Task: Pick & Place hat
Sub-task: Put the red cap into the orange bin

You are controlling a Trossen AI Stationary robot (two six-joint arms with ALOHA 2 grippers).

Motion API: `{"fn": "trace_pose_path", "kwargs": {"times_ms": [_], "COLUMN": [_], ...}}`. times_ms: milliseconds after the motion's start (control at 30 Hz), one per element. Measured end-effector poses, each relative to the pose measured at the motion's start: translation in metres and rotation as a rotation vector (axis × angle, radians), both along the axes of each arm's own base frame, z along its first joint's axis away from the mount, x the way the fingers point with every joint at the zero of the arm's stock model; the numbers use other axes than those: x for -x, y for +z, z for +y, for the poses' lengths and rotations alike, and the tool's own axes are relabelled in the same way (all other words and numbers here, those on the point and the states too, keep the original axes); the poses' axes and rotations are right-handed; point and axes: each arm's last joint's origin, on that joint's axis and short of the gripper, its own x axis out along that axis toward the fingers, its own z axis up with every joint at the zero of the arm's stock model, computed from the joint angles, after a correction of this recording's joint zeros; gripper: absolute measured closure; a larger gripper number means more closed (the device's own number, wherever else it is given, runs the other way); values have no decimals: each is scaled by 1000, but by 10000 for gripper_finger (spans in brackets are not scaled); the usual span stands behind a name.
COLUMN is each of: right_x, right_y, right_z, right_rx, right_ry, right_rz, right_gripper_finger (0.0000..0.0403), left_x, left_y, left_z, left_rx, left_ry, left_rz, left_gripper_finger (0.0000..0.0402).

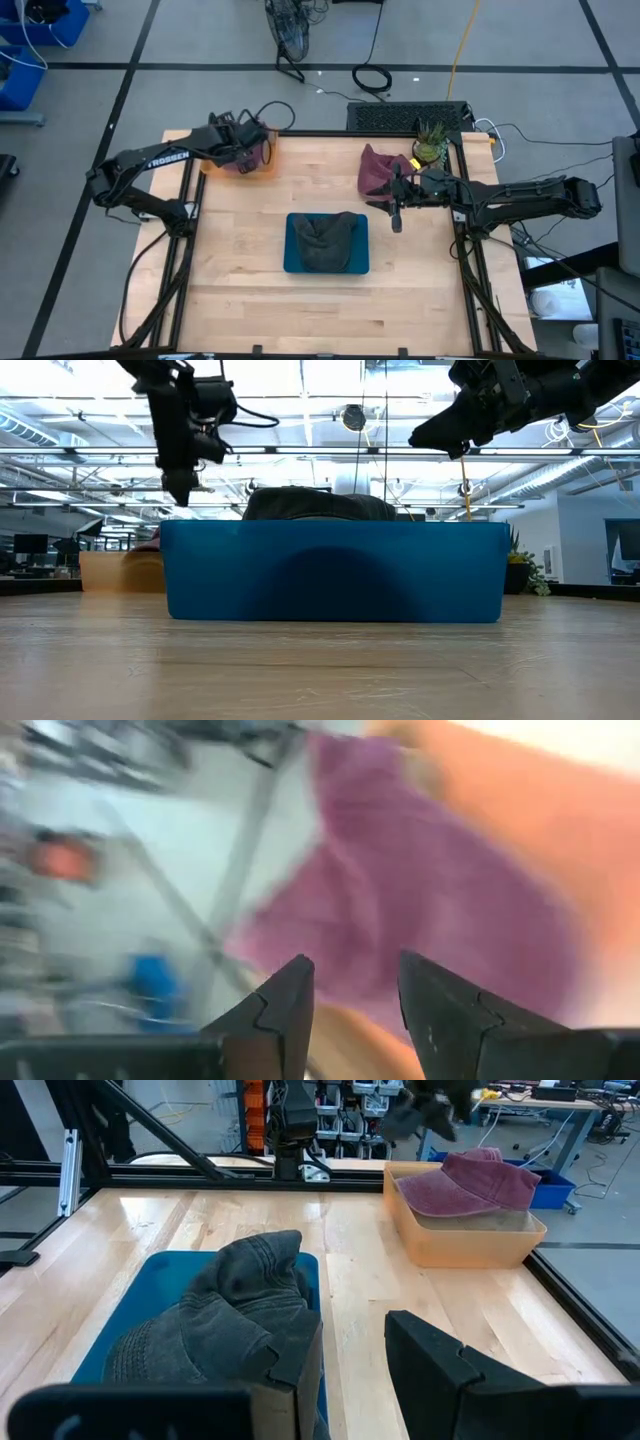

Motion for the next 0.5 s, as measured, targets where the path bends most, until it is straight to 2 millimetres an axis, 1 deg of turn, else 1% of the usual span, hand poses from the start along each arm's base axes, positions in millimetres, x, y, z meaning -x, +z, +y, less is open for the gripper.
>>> {"fn": "trace_pose_path", "kwargs": {"times_ms": [100,167,333,500], "right_x": [0,0,0,0], "right_y": [-1,-2,-2,-2], "right_z": [0,0,0,0], "right_rx": [-1,1,-12,-38], "right_ry": [0,1,-3,-8], "right_rz": [13,18,15,15], "right_gripper_finger": [303,303,303,303], "left_x": [2,4,13,30], "left_y": [5,3,-13,-39], "left_z": [-10,-12,-5,11], "left_rx": [207,290,320,360], "left_ry": [84,162,382,474], "left_rz": [-139,-209,-302,-343], "left_gripper_finger": [252,252,252,252]}}
